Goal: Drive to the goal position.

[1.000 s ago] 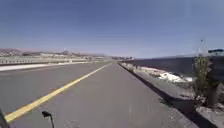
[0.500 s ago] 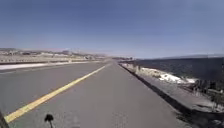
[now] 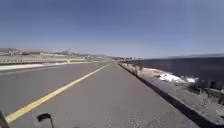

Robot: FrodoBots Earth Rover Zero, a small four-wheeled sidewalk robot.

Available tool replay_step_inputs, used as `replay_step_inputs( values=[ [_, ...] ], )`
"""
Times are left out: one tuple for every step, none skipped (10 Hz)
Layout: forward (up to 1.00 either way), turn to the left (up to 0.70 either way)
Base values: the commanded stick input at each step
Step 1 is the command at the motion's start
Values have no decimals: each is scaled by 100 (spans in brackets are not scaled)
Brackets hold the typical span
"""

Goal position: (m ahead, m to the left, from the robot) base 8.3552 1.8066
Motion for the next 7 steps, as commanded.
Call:
replay_step_inputs(
  values=[
    [85, 0],
    [85, 0],
    [85, 0],
    [85, 0],
    [85, 0],
    [85, 0],
    [85, 0]
  ],
)
